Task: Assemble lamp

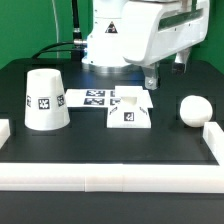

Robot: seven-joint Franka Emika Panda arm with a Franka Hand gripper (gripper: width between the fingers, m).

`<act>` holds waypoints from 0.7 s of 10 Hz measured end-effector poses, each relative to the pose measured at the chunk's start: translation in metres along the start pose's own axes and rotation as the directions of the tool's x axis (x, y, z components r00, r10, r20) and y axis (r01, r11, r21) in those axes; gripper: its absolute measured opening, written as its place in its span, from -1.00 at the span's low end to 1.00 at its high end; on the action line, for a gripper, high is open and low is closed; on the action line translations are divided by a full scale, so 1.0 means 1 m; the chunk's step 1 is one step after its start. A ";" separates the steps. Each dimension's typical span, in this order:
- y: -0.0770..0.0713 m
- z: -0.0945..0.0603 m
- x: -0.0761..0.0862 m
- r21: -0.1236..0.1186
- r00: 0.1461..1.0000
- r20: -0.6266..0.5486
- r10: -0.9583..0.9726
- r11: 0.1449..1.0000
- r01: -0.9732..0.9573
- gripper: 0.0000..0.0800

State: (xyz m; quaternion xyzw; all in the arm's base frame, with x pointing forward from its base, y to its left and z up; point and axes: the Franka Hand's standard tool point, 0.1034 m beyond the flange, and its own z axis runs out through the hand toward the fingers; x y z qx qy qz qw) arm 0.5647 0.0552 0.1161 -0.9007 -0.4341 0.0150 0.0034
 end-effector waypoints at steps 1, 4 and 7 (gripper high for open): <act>0.000 0.000 0.000 0.000 1.000 0.000 0.000 1.000 0.000 0.75; 0.000 0.000 0.000 0.000 1.000 0.000 0.000 1.000 0.000 0.75; -0.023 0.006 -0.036 -0.003 1.000 0.006 -0.017 1.000 0.017 0.75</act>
Offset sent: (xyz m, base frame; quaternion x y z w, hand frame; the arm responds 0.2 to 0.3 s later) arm 0.0000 0.0000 0.0000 0.0000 0.0000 0.0000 1.0000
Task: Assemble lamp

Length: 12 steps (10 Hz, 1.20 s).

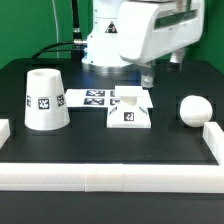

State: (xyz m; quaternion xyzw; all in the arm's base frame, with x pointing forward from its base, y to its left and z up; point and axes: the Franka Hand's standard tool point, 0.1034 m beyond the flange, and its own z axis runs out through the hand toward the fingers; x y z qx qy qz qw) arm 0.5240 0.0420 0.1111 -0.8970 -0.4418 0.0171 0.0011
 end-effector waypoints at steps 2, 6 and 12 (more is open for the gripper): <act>-0.013 0.007 -0.026 -0.002 1.000 0.001 -0.013 1.000 0.013 0.75; -0.015 0.012 -0.044 0.000 1.000 0.005 0.010 1.000 -0.010 0.75; -0.020 0.021 -0.058 0.015 0.901 0.022 0.434 0.901 -0.434 0.75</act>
Offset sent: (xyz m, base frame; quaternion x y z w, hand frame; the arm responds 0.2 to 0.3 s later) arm -0.0260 -0.0297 -0.0018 -0.0087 0.0171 -0.0286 0.9994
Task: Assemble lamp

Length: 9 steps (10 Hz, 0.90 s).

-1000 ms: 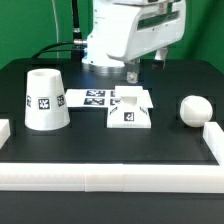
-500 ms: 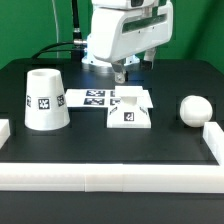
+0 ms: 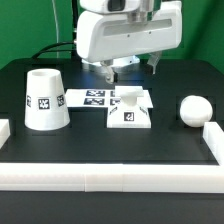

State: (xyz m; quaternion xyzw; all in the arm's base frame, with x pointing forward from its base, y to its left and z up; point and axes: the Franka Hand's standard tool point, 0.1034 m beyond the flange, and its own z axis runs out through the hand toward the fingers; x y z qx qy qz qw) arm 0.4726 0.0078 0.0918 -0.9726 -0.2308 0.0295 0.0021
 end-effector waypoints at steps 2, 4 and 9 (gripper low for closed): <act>0.001 0.002 -0.003 0.010 0.991 0.002 0.130 0.991 -0.130 0.75; -0.001 0.002 -0.002 0.016 0.970 0.002 0.243 0.970 -0.243 0.75; -0.007 0.009 -0.006 0.048 0.836 0.017 0.549 0.834 -0.549 0.75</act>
Offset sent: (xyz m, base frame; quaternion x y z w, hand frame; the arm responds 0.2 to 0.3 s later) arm 0.0000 0.0000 0.0000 0.0000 0.0000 0.1938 0.9810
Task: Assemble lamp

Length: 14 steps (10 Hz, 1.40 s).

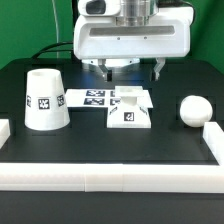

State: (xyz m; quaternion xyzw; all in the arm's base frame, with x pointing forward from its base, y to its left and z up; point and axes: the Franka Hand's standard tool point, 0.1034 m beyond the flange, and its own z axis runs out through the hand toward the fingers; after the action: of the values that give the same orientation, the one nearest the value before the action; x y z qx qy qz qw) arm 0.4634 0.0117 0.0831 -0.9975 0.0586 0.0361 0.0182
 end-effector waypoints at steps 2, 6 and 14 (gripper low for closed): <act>0.001 0.005 -0.003 0.002 1.000 0.002 -0.010 1.000 0.010 0.75; 0.002 0.019 -0.003 0.002 0.998 -0.015 -0.064 0.998 0.064 0.75; 0.004 0.032 -0.012 0.002 0.995 -0.002 -0.095 0.995 0.095 0.53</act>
Offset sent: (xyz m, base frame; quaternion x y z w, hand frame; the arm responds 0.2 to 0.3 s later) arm -0.0082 -0.0089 -0.0171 -0.0056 0.0258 -0.0417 0.9988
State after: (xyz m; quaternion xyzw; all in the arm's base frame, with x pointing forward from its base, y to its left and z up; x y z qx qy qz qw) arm 0.4489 0.0105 0.0515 -0.9991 0.0112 0.0343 0.0210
